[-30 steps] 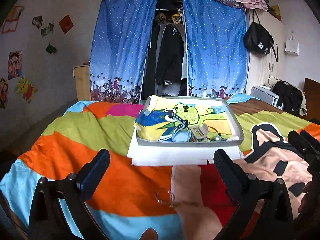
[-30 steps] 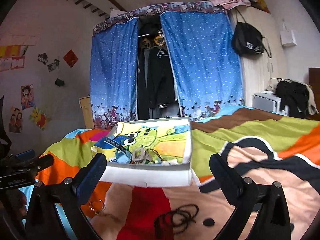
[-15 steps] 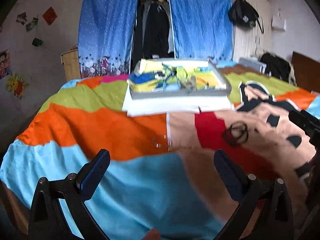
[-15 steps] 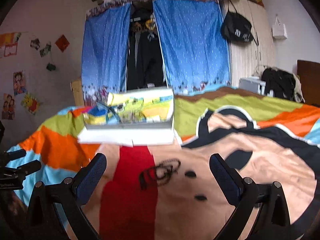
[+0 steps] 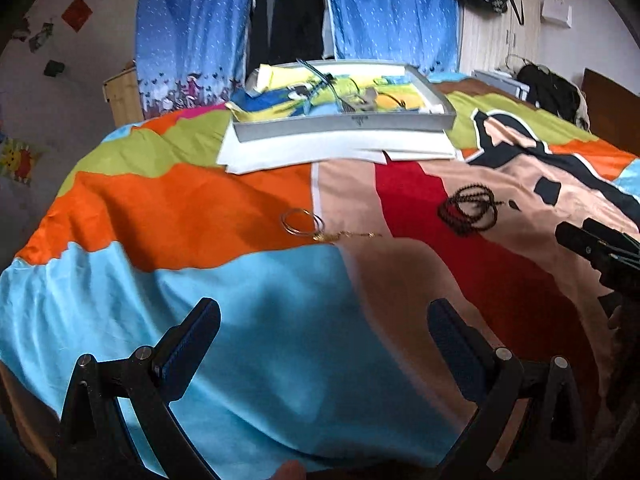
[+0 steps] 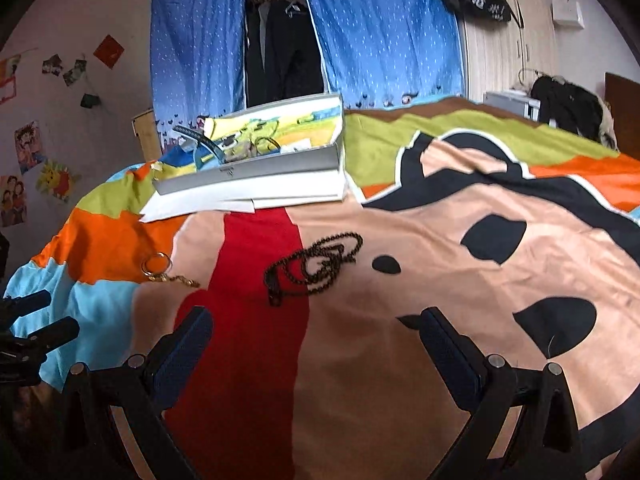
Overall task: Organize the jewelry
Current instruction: 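Move both tools back over the remaining jewelry, then grasp the gold chain with the left tool while the right tool grasps the black bead bracelet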
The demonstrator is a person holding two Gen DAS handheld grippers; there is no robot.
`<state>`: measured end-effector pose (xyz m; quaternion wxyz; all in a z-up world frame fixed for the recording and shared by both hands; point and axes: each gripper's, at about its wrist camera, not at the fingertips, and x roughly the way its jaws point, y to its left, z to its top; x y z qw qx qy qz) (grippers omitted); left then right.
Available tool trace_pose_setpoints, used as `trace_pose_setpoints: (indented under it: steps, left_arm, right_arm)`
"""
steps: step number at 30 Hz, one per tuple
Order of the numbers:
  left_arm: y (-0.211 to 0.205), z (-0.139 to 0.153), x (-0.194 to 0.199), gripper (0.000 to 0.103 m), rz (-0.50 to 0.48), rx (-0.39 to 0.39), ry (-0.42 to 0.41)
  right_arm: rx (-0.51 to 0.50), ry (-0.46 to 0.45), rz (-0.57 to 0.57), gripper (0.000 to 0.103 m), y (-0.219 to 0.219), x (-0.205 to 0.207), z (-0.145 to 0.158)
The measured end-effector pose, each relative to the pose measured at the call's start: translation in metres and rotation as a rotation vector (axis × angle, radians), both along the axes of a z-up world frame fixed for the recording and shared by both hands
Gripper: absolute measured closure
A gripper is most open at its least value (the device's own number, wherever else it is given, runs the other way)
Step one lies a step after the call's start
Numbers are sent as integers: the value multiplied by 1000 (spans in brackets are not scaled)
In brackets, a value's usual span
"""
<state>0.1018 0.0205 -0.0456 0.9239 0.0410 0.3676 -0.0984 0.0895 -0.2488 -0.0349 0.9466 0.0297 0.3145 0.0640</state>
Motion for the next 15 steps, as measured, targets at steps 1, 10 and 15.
trace_pose_setpoints:
  steps: [1, 10, 15]
  left_arm:
    - [-2, -2, 2, 1, -6, 4, 5]
    - [-21, -8, 34, 1, -97, -24, 29]
    - [-32, -13, 65, 2, -138, -57, 64]
  right_arm:
    - [1, 10, 1, 0, -3, 2, -2]
    - [-12, 54, 75, 0, -27, 40, -5]
    - [-31, 87, 156, 0, -34, 75, -10]
